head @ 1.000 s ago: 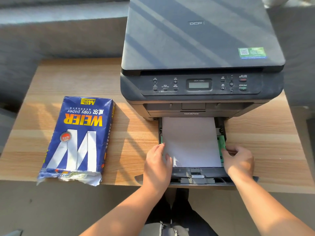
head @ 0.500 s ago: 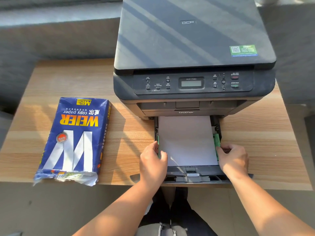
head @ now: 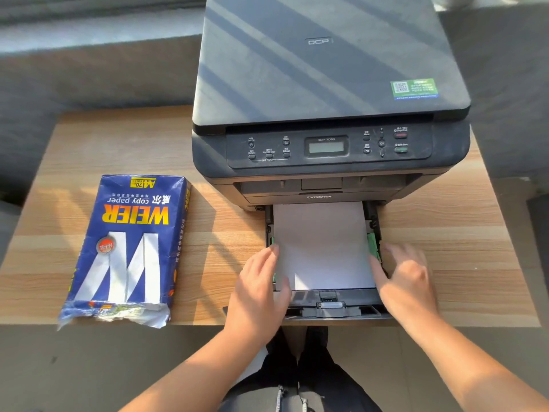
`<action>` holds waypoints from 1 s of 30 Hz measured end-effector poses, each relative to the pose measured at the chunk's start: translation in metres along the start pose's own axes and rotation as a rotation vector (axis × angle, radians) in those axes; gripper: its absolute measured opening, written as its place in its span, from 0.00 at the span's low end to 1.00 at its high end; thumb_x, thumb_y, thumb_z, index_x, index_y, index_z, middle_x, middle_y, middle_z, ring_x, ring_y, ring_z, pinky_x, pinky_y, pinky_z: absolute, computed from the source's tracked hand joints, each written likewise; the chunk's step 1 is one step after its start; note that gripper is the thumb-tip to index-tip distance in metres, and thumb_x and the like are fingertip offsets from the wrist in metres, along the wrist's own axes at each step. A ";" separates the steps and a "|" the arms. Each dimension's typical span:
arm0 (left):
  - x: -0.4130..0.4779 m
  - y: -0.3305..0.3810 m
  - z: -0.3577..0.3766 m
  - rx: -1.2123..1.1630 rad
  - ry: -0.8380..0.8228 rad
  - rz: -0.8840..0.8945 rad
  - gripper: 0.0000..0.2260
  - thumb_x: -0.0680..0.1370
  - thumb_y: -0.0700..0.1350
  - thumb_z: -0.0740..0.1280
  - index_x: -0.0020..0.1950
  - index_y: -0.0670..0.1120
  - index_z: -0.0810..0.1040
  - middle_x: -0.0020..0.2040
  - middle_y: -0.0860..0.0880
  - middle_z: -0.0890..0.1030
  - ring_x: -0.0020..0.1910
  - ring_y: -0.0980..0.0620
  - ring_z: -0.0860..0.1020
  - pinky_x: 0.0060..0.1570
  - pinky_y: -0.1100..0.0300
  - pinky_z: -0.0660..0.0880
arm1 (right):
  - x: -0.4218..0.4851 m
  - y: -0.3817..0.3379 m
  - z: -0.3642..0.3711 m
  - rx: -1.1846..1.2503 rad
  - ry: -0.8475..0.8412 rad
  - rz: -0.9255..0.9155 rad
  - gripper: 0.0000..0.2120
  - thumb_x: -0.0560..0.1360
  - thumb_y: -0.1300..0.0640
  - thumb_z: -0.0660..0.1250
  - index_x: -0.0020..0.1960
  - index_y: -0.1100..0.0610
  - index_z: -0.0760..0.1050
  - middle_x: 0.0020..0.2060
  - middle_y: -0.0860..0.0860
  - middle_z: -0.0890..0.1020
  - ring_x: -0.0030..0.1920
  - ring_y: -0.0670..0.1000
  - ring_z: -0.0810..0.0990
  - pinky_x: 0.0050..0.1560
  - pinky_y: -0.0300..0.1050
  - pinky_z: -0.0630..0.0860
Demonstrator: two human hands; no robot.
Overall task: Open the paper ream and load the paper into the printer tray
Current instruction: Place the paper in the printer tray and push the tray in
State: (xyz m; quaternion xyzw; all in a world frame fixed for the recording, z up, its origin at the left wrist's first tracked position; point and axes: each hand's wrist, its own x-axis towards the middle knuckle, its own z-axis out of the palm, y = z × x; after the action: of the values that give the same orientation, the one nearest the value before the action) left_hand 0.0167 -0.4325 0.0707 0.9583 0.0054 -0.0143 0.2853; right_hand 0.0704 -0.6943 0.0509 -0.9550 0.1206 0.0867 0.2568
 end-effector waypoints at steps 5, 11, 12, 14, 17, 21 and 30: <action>-0.070 -0.017 -0.003 0.236 -0.013 0.438 0.15 0.74 0.42 0.72 0.61 0.45 0.83 0.53 0.48 0.83 0.53 0.47 0.80 0.56 0.55 0.76 | -0.083 0.019 -0.009 -0.028 0.195 -0.620 0.09 0.76 0.58 0.67 0.48 0.61 0.85 0.40 0.52 0.85 0.39 0.56 0.82 0.43 0.53 0.77; -0.095 -0.031 0.016 0.277 -0.118 0.390 0.13 0.71 0.44 0.71 0.55 0.48 0.84 0.47 0.52 0.83 0.45 0.49 0.82 0.47 0.58 0.75 | -0.117 0.047 0.019 -0.064 0.097 -0.659 0.10 0.74 0.58 0.66 0.45 0.57 0.87 0.38 0.49 0.85 0.36 0.54 0.82 0.46 0.42 0.75; -0.094 -0.032 0.017 0.282 -0.119 0.371 0.14 0.71 0.44 0.71 0.56 0.47 0.84 0.48 0.51 0.83 0.45 0.49 0.82 0.49 0.59 0.74 | -0.116 0.049 0.021 -0.085 0.102 -0.640 0.11 0.74 0.58 0.66 0.47 0.58 0.87 0.39 0.49 0.85 0.38 0.54 0.83 0.48 0.43 0.75; -0.092 -0.032 0.018 0.291 -0.115 0.345 0.15 0.71 0.44 0.70 0.57 0.46 0.83 0.48 0.51 0.83 0.46 0.49 0.82 0.53 0.59 0.71 | -0.110 0.050 0.024 -0.135 0.119 -0.620 0.12 0.74 0.58 0.65 0.49 0.60 0.87 0.41 0.51 0.86 0.40 0.55 0.85 0.51 0.46 0.76; -0.087 -0.034 0.018 0.294 -0.115 0.322 0.15 0.72 0.45 0.69 0.58 0.45 0.83 0.49 0.50 0.83 0.47 0.49 0.82 0.55 0.58 0.71 | -0.097 0.047 0.022 -0.193 0.103 -0.641 0.13 0.75 0.59 0.64 0.50 0.61 0.86 0.41 0.52 0.86 0.39 0.57 0.85 0.51 0.47 0.75; -0.071 -0.035 0.015 0.280 -0.143 0.295 0.15 0.73 0.44 0.68 0.60 0.44 0.81 0.50 0.50 0.81 0.47 0.48 0.81 0.55 0.56 0.71 | -0.087 0.042 0.021 -0.264 0.035 -0.644 0.14 0.76 0.59 0.62 0.54 0.61 0.85 0.42 0.51 0.85 0.41 0.56 0.84 0.54 0.49 0.74; 0.012 -0.035 0.008 0.295 -0.194 0.218 0.15 0.76 0.44 0.64 0.62 0.45 0.78 0.52 0.50 0.81 0.51 0.48 0.80 0.55 0.54 0.77 | -0.019 -0.010 0.018 -0.318 -0.088 -0.476 0.18 0.74 0.63 0.70 0.63 0.61 0.80 0.54 0.56 0.86 0.55 0.56 0.84 0.63 0.52 0.78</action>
State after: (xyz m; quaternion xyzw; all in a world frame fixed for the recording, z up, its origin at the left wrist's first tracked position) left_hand 0.0276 -0.4075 0.0445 0.9788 -0.1281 -0.0760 0.1407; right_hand 0.0531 -0.6737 0.0447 -0.9800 -0.1332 0.0830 0.1220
